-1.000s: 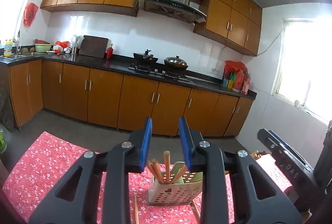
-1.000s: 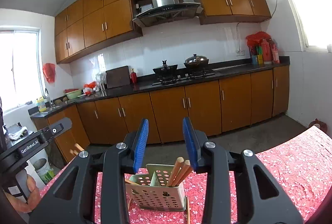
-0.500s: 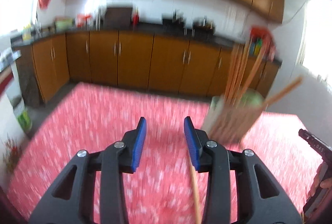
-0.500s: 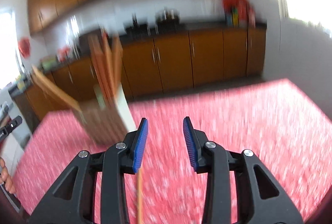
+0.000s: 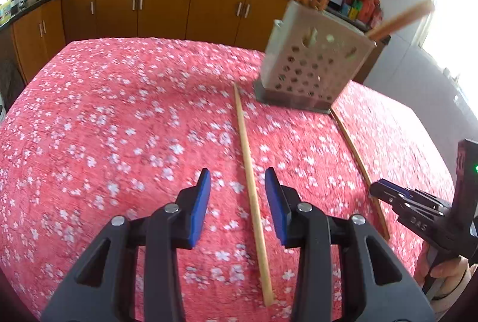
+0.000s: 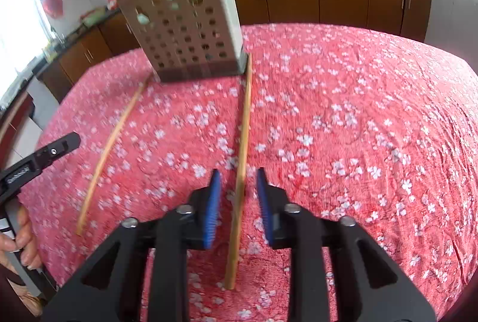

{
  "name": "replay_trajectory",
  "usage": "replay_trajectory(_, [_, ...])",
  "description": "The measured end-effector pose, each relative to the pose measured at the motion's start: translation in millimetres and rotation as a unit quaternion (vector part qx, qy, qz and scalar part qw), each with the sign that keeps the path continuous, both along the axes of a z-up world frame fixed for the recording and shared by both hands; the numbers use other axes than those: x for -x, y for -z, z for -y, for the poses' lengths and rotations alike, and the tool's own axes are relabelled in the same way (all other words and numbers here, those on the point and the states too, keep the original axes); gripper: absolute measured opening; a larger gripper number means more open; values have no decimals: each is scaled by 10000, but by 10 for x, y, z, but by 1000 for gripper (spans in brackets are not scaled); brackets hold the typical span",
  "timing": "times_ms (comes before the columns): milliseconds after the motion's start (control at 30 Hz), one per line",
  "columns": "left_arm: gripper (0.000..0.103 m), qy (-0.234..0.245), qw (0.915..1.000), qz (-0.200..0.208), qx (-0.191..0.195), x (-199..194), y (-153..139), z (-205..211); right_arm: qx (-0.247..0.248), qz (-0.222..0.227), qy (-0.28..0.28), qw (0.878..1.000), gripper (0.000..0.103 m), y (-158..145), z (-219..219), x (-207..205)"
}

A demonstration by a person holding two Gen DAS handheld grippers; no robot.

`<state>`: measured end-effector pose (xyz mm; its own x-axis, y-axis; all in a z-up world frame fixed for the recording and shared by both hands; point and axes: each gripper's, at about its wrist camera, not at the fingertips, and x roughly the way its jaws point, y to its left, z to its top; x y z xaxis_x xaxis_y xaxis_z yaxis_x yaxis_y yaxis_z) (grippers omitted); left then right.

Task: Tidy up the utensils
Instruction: 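Lower the left tool to a bamboo chopstick while the right tool approaches the last one, then grasp the chopstick with the left tool while the right tool grasps its own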

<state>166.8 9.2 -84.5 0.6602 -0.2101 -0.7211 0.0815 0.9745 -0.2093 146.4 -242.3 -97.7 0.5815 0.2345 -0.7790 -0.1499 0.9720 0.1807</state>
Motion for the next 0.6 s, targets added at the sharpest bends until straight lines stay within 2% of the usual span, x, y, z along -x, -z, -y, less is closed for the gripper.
replay_trajectory(100, [38, 93, 9998, -102, -136, 14, 75, 69, 131, 100, 201, 9997, 8, 46, 51, 12])
replay_trajectory(267, [37, 182, 9991, -230, -313, 30, 145, 172, -19, 59, 652, 9979, 7, 58, 287, -34])
replay_trajectory(333, [31, 209, 9985, -289, -417, 22, 194, 206, -21, 60, 684, 9976, 7, 65, 318, -34])
replay_trajectory(400, [19, 217, 9977, -369, -519, -2, 247, 235, -24, 66, 681, 9977, 7, 57, 323, -38])
replay_trajectory(500, [8, 134, 9967, -323, -732, -13, 260, 254, 3, 84, 668, 9977, 7, 66, 312, -53])
replay_trajectory(600, [8, 65, 9965, -352, -761, -113, 269, 216, 27, 96, 653, 9978, 7, 43, 335, -65])
